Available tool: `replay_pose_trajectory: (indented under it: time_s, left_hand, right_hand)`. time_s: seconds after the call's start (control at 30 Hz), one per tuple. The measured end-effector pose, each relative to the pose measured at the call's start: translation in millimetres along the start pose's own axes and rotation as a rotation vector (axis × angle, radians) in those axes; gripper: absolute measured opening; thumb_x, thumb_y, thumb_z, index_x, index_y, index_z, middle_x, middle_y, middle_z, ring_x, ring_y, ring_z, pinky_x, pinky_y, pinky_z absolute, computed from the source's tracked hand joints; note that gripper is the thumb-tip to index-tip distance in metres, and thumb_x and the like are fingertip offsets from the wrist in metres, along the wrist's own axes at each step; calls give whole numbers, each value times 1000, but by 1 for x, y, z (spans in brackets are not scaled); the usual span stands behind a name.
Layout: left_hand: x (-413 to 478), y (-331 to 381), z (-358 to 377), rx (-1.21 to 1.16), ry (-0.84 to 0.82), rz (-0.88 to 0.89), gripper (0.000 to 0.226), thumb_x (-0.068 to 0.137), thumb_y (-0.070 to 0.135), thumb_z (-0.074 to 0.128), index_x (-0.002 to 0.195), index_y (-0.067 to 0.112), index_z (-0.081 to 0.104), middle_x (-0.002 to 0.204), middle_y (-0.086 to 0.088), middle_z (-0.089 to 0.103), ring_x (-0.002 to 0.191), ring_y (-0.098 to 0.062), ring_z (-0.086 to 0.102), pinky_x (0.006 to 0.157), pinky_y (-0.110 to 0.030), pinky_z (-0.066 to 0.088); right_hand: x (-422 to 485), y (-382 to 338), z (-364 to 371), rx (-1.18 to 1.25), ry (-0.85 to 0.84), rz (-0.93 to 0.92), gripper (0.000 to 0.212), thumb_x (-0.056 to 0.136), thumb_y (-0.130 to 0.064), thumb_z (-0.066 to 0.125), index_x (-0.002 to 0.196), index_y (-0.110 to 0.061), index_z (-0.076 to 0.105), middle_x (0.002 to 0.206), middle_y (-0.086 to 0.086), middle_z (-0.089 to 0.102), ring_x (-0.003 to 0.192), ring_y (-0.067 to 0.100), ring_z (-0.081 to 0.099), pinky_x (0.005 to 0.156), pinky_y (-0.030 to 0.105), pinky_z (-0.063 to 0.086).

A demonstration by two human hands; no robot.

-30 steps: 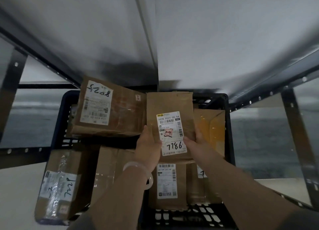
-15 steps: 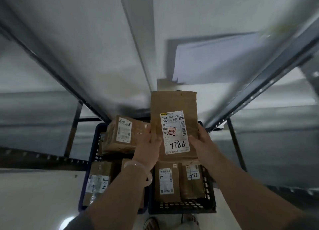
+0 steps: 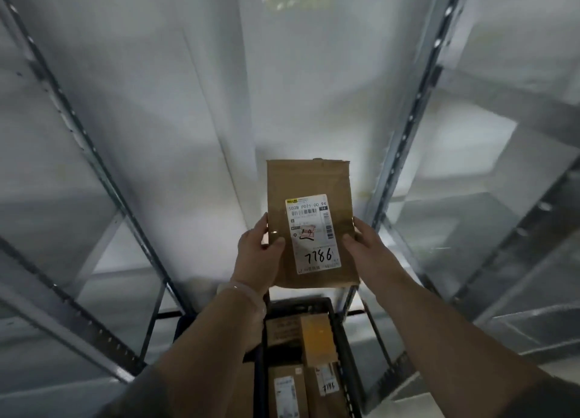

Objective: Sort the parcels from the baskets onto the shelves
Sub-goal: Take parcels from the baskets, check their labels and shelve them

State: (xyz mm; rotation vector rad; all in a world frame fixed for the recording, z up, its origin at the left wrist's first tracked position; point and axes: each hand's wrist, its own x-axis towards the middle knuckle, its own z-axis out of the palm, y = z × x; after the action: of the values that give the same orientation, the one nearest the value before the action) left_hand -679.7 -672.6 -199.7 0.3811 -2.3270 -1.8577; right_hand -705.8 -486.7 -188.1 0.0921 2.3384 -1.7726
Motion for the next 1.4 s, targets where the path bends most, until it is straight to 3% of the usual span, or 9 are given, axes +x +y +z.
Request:
replay_pose_trajectory:
  time_s: [0.1,0.17,0.37,0.57,0.73,0.83,0.97,1.2,1.4]
  left_hand:
    - [-40,44,2,-36,1,80,44,98,15,48,133,43,52,117,13,66,101,-6,65,67,-16,56]
    - [-71,69,8,-38,17,137,44,99,19,49,134,46,50,117,18,66,105,-7,63,75,-19,54]
    - [-165,161,23,-18,53,366,50,101,17,48,144,41,41,117,20,62,91,2,60,63,1,47]
    - [-216,253,18,-43,54,620,51,99,19,49,140,49,42,111,27,63,94,5,63,80,-35,58]
    - [-240,311,28,-64,-59,780,48,101,20,48,138,50,40,102,38,56,86,8,61,70,-27,59]
    - [-250,333,44,-92,-147,846,48,101,21,48,139,49,41,99,40,56,82,15,60,67,-11,55]
    - [-267,352,79,-136,-306,892,45,101,21,49,135,50,42,105,36,58,88,14,62,67,-5,51]
    - [-311,350,177,-166,-606,922,45,100,21,51,130,53,42,97,40,54,75,28,54,64,-1,48]
    - [-365,344,271,-185,-764,909,44,101,26,51,140,43,43,124,24,58,104,-1,63,72,-9,52]
  right_hand:
    - [-42,-30,-30,15,48,-117,35,101,-29,43,135,-37,46,120,-12,64,101,15,64,67,22,49]
    - [-76,-47,-53,18,91,-193,39,101,-28,44,139,-36,44,121,-12,62,95,12,63,58,17,45]
    - [-175,-98,-119,44,280,-417,41,98,-29,51,138,-40,45,123,-12,59,90,0,60,68,23,52]
    - [-246,-161,-163,53,414,-629,46,97,-32,53,141,-42,42,117,-20,62,91,-4,62,71,18,53]
    - [-296,-197,-197,24,587,-736,37,98,-31,51,132,-46,53,98,-34,61,79,-9,64,59,10,53]
    - [-321,-205,-217,28,695,-751,32,98,-29,51,116,-55,56,97,-31,66,85,0,67,68,31,60]
    - [-356,-195,-248,-1,856,-729,35,98,-26,52,116,-56,51,87,-39,63,79,-11,64,56,20,56]
    - [-414,-135,-315,-62,1158,-546,37,95,-27,55,125,-49,54,102,-17,70,88,3,67,59,17,50]
    - [-469,-82,-379,-82,1300,-436,43,93,-26,56,93,-69,55,84,-32,68,82,-3,67,69,30,57]
